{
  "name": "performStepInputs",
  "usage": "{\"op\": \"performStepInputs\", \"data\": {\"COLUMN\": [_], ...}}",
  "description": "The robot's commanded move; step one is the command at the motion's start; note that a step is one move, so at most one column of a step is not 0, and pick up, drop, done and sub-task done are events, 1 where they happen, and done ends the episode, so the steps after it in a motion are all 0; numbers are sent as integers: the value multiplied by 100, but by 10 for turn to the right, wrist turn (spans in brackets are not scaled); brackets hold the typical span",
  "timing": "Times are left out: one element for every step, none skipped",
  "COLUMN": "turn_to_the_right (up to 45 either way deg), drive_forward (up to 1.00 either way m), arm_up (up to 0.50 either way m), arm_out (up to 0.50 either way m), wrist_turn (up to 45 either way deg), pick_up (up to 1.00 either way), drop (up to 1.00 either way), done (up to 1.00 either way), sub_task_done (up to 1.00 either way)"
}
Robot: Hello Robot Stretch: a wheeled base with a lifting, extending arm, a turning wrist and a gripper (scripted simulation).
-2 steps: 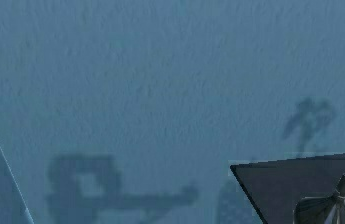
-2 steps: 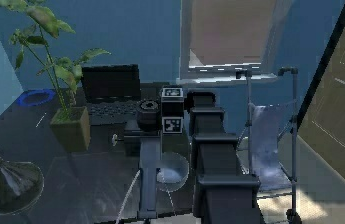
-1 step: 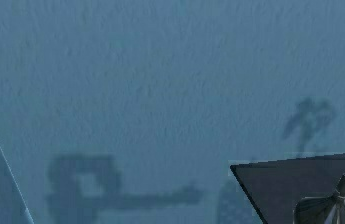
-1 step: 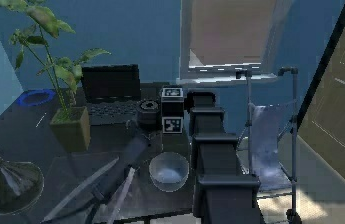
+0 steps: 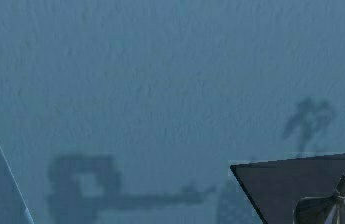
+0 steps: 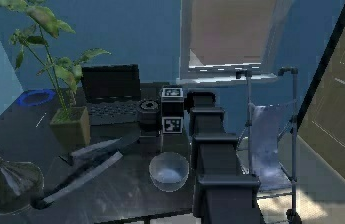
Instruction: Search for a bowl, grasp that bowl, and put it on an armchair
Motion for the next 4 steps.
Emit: {"op": "performStepInputs", "data": {"turn_to_the_right": [0, 0, 0, 0], "drive_forward": [0, 0, 0, 0], "arm_up": [0, 0, -30, 0], "arm_out": [0, 0, 0, 0], "wrist_turn": [450, 450, 0, 0], "pick_up": [0, 0, 0, 100], "drop": [0, 0, 0, 0], "done": [0, 0, 0, 0], "sub_task_done": [0, 0, 0, 0]}}
